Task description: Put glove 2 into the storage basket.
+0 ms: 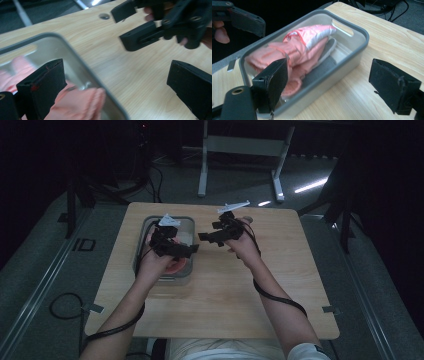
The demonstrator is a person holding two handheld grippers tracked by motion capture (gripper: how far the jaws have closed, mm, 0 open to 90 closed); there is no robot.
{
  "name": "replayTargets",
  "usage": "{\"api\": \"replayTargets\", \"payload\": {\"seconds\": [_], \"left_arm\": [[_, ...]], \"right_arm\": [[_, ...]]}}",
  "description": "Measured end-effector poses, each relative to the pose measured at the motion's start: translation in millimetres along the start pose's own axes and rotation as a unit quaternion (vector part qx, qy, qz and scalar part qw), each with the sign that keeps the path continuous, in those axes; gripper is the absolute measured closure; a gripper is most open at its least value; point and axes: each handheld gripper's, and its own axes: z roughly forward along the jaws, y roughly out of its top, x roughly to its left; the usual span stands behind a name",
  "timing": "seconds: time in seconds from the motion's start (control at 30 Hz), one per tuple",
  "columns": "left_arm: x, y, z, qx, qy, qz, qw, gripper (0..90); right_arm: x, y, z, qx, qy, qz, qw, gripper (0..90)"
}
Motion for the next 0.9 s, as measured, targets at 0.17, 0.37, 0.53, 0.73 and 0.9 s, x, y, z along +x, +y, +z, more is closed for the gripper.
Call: {"api": "replayTargets", "payload": {"seconds": [0.17, 0.37, 0.53, 0.73, 0.9], "left_arm": [[-28.3, -1.2, 11.6, 0.002, -0.034, 0.015, 0.9993, 1.5], [-50.5, -3.3, 24.3, 0.006, -0.066, 0.029, 0.9974, 1.5], [-65.0, -6.2, 31.6, -0.004, -0.084, 0.039, 0.9957, 1.5], [-81.3, -19.2, 48.3, 0.010, -0.101, 0.057, 0.9932, 1.5], [-90.4, -29.3, 60.3, 0.022, -0.122, 0.069, 0.9899, 1.5]], "right_arm": [[-2.6, -14.3, -10.6, 0.003, -0.004, -0.008, 1.0000, 15.3], [-6.6, -31.9, -25.4, 0.002, -0.012, -0.014, 0.9998, 15.3], [-11.2, -50.1, -34.0, 0.000, -0.018, -0.019, 0.9997, 15.3], [-17.3, -73.1, -38.5, 0.010, -0.025, -0.014, 0.9995, 15.3], [-20.2, -89.6, -40.5, 0.005, -0.027, -0.008, 0.9996, 15.4]]}}
